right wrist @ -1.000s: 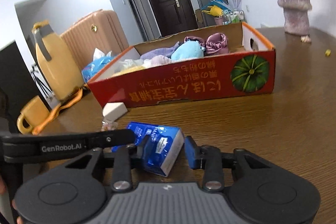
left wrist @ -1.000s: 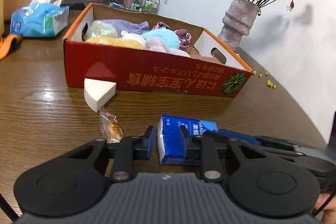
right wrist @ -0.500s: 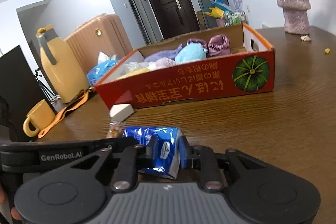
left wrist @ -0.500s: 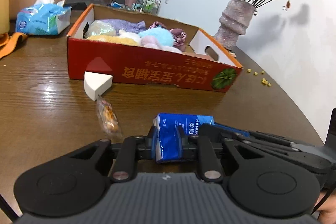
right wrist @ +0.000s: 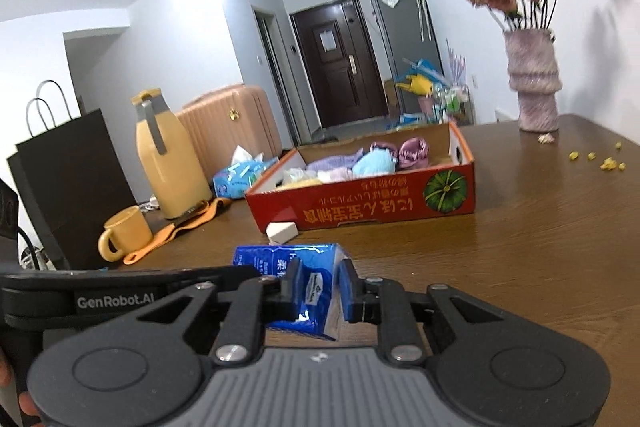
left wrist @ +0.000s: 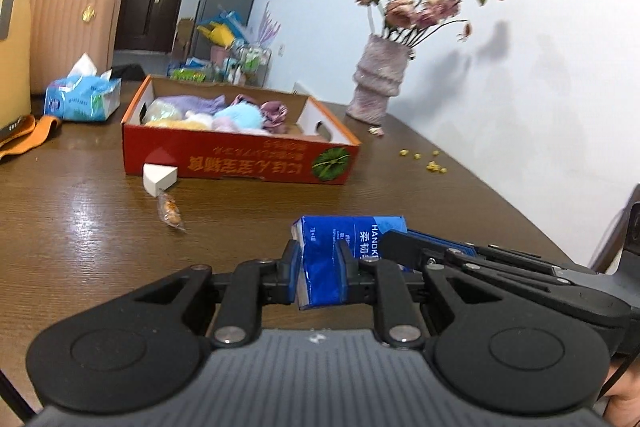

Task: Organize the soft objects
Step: 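Carry the blue packet into the red box and open both grippers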

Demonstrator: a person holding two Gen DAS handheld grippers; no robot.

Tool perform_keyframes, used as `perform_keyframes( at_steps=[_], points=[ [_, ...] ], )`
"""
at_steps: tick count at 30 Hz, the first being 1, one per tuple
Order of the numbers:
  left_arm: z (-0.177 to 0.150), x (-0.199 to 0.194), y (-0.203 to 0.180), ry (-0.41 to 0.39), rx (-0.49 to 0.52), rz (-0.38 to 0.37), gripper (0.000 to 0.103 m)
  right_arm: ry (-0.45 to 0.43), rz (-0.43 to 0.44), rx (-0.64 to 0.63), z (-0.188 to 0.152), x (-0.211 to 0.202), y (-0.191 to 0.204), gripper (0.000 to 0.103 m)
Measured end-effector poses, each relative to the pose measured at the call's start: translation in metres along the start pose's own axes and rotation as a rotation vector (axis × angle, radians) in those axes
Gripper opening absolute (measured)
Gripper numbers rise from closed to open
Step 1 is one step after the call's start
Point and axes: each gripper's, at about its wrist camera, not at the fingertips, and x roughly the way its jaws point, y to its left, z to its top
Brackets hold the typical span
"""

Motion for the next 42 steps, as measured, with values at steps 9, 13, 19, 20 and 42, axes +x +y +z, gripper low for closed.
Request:
perform_keyframes(
  at_steps=[9, 13, 19, 20, 42],
  points=[
    [0.006, -0.012, -0.025, -0.041, 0.039, -0.016, 0.018, -0.072, -0.005, -0.006, 0.001, -0.035, -0.003, 0.018],
    [0.031, 0.005, -0.026, -0.046, 0.030, -0.035, 0.018, -0.098, -0.015, -0.021, 0.018, -0.030, -0.011, 0.018],
    [0.111, 0.061, -0.025, -0.106, 0.066, -0.037, 0.018, -0.137, -0.032, -0.087, 0.093, 0.016, -0.038, 0.018],
    [0.129, 0.076, -0.023, -0.110, 0.073, -0.035, 0.018, -0.137, -0.030, -0.094, 0.108, 0.028, -0.044, 0.018],
    [0.181, 0.351, 0.075, 0.254, 0.018, 0.033, 0.014, 0.391, -0.199, -0.163, 0.172, 0.355, -0.151, 0.002]
  ],
)
